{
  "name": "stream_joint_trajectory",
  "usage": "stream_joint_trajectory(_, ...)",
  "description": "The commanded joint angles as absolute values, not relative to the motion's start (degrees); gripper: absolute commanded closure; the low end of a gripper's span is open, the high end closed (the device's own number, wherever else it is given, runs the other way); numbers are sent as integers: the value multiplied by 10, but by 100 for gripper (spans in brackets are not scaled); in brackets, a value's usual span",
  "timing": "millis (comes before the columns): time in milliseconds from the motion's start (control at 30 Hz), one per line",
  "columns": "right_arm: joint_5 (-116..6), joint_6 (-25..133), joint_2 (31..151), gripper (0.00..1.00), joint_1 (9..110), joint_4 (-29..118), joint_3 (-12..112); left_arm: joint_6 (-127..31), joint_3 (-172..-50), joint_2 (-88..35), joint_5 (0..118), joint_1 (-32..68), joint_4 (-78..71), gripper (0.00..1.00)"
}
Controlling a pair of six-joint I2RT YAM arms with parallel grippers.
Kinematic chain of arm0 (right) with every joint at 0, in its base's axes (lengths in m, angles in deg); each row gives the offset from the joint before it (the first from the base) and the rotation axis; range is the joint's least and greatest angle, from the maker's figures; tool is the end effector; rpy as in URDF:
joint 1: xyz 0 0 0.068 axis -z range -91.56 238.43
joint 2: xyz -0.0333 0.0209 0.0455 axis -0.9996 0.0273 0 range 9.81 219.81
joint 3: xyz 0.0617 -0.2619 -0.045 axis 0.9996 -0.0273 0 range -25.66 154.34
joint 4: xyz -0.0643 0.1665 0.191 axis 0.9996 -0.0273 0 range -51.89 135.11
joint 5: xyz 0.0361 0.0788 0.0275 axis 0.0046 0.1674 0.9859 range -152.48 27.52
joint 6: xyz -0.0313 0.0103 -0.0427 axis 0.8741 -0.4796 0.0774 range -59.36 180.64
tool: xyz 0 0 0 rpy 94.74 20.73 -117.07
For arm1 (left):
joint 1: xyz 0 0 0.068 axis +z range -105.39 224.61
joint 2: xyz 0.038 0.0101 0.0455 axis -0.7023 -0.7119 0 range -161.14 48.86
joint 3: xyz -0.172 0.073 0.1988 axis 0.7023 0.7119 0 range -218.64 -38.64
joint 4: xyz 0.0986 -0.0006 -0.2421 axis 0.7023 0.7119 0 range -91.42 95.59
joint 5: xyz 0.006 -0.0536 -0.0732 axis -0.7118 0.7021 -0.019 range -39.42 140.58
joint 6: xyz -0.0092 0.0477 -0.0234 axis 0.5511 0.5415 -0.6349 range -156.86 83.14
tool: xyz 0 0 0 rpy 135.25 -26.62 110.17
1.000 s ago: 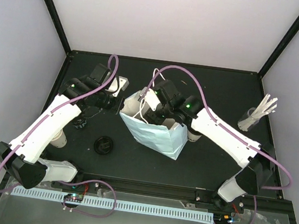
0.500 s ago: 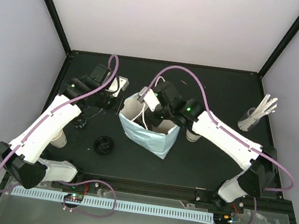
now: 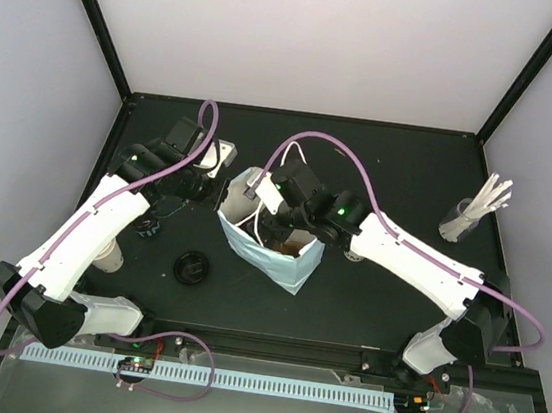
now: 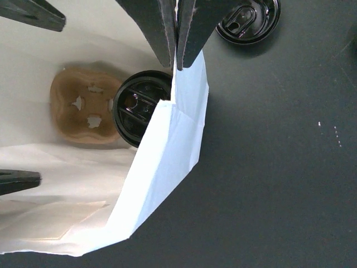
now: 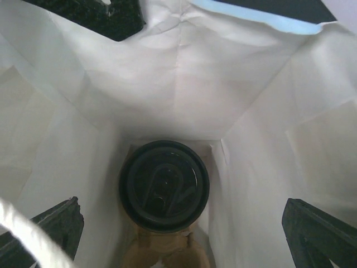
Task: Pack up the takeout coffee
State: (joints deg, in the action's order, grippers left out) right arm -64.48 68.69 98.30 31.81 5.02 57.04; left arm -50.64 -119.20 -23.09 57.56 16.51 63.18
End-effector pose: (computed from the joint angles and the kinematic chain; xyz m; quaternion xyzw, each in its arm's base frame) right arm 0.1876 0.2824 0.3336 -0.4902 0.7864 0.1397 0.3489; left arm 0.2030 -0.1134 0.3699 0.1366 0.9448 -0.1587 0.2519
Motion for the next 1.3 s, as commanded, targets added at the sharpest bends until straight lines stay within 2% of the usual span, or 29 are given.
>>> stream_joint_trajectory(0,-668,685,940,0,314,72,561,-514,-1198,-219,551,166,641,98)
stream_joint_trajectory(467,-690,656,824,0,314,78,534,-519,-1198,-217,534,166,648,98)
stream_joint_trajectory(700,-755,617,741,0,314,60,514,-523,-1198,-208,532,166,649,98)
stream_joint_trajectory(1000,-838,512,637,0,315,-47,476,-531,-1183,-196,551,166,643,98)
stream_joint_trajectory(1267,-923,325,648,0,327,-189,450,-545,-1169,-180,567,165,641,98)
